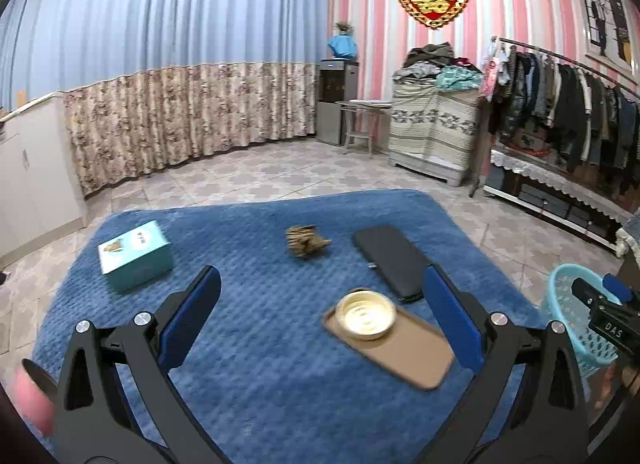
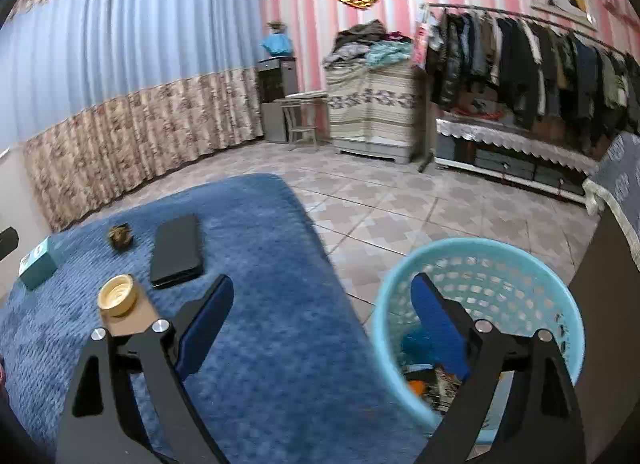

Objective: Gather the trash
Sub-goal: 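Move both tools back over the items on the blanket, then reach the right tool to the white round lid and grasp it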

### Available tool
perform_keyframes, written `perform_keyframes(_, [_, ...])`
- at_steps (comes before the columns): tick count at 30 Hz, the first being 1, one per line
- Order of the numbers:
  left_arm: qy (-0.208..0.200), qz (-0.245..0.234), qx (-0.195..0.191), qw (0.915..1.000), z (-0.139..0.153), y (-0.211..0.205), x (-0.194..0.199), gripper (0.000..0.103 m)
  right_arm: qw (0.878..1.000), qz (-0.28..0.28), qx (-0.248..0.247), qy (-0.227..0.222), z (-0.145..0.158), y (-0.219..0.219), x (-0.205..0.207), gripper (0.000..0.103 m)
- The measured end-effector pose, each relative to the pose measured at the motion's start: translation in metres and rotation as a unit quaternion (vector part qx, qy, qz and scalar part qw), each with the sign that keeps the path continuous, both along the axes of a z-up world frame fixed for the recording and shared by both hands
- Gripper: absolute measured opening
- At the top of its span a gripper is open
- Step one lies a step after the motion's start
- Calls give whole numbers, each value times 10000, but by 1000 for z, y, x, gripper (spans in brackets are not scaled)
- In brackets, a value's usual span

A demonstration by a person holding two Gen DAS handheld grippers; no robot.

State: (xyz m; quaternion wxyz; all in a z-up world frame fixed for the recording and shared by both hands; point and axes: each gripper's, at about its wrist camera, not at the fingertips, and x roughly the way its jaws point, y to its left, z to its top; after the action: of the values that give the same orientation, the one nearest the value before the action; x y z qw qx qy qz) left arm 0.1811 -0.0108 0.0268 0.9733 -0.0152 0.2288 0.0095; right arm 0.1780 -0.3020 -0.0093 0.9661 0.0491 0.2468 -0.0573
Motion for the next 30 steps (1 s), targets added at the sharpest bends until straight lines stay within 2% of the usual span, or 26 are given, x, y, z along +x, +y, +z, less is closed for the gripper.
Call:
perform_keyframes(3, [-2, 188, 85, 9998, -6, 16, -5, 97, 9996, 199, -176, 11, 0, 23, 3, 89])
perform_keyframes(10, [146, 508, -4, 9986, -21, 50, -6, 97, 9982, 540, -209, 145, -7, 54, 13, 89])
perform_keyframes(18, [289, 843, -45, 9960, -39, 80, -4, 97, 9919, 1114, -511, 327, -19, 95, 25, 89])
perform_keyframes(22, [448, 977, -171, 9941, -52, 92, 2, 97, 9887, 1411, -258, 441, -23, 113, 39, 89])
perform_keyframes(28, [405, 1169, 118, 9922, -56, 103, 4, 97, 9810, 1803, 133, 704, -36, 152, 70, 89])
perform_keyframes(30, [452, 1222, 75, 9914, -59, 111, 5, 97, 9783, 1915, 81, 792, -42, 170, 78, 89])
